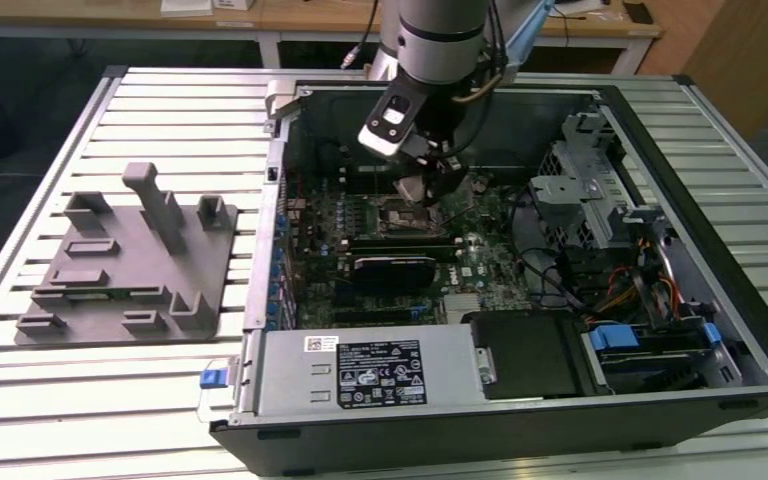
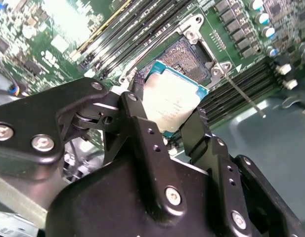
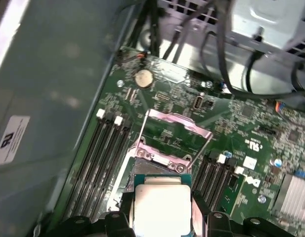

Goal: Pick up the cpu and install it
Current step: 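Place the cpu into insertion slot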

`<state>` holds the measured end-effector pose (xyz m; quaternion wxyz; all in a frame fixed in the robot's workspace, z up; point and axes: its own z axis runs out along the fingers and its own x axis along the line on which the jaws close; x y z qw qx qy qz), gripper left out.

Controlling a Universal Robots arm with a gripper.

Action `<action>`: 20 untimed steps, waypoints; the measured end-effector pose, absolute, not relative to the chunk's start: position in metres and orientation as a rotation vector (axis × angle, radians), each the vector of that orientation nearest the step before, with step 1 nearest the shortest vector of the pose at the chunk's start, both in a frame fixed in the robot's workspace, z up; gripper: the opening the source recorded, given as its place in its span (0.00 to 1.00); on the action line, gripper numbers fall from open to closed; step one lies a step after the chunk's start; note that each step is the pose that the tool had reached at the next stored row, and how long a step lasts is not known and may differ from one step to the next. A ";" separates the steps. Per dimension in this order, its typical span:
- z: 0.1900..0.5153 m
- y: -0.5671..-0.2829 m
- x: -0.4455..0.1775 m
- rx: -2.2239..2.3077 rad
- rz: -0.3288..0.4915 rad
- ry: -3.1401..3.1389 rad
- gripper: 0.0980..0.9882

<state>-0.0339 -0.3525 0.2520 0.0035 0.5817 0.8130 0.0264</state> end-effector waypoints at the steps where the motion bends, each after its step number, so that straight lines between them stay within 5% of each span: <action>1: 0.252 -0.352 -0.034 1.846 0.083 2.531 0.50; 20: 0.251 -0.352 -0.034 2.104 0.082 2.314 0.50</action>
